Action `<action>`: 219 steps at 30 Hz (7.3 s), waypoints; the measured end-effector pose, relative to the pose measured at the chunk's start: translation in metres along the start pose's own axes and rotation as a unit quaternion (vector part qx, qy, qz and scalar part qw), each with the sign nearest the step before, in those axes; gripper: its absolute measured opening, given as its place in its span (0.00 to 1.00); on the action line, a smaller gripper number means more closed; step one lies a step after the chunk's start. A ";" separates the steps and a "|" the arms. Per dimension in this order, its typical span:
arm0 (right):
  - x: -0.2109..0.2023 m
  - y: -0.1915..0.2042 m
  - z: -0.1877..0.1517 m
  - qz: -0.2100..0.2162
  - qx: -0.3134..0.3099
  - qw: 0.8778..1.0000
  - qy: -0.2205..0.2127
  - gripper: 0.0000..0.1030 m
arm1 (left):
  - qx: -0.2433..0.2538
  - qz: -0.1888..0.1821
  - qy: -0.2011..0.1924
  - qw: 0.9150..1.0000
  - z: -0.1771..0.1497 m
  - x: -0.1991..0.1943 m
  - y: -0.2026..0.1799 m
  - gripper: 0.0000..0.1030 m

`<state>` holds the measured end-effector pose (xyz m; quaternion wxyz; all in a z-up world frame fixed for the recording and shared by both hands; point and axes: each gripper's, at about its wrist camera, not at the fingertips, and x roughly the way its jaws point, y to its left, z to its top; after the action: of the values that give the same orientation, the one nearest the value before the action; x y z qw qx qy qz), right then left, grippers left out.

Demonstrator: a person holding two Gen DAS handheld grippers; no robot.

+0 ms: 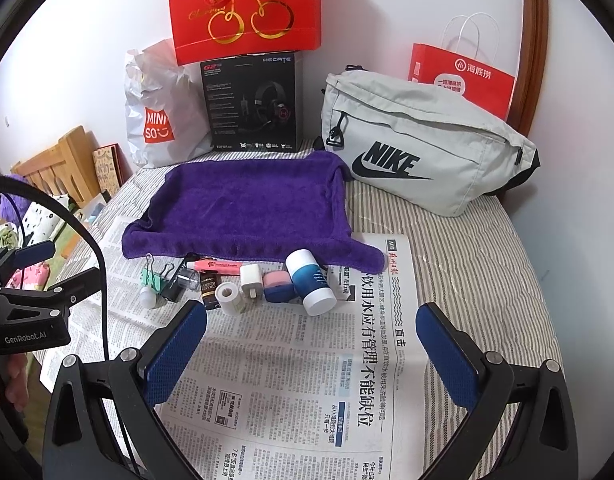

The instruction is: Organize rigid objects

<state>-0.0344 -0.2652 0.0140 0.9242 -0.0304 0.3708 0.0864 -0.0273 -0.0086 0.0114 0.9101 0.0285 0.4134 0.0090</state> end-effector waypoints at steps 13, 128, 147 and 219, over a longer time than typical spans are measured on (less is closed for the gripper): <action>0.000 -0.001 -0.001 0.002 -0.001 1.000 0.001 1.00 | 0.001 0.003 0.000 1.000 -0.001 -0.001 0.000 1.00; 0.189 -0.021 -0.003 0.048 -0.056 0.991 0.115 0.67 | 0.055 -0.088 0.050 0.993 -0.036 0.132 0.049 0.34; 0.198 -0.012 -0.003 0.068 -0.076 0.992 0.080 0.62 | 0.053 -0.084 0.058 0.993 -0.034 0.134 0.048 0.34; 0.139 0.008 0.038 0.117 -0.062 0.988 0.083 0.35 | 0.029 -0.114 0.028 0.993 0.009 0.104 0.066 0.34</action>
<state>0.0894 -0.2339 -0.0545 0.8701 -0.0509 0.4412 0.2137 0.0485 0.0606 -0.0564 0.8919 0.0072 0.4394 -0.1062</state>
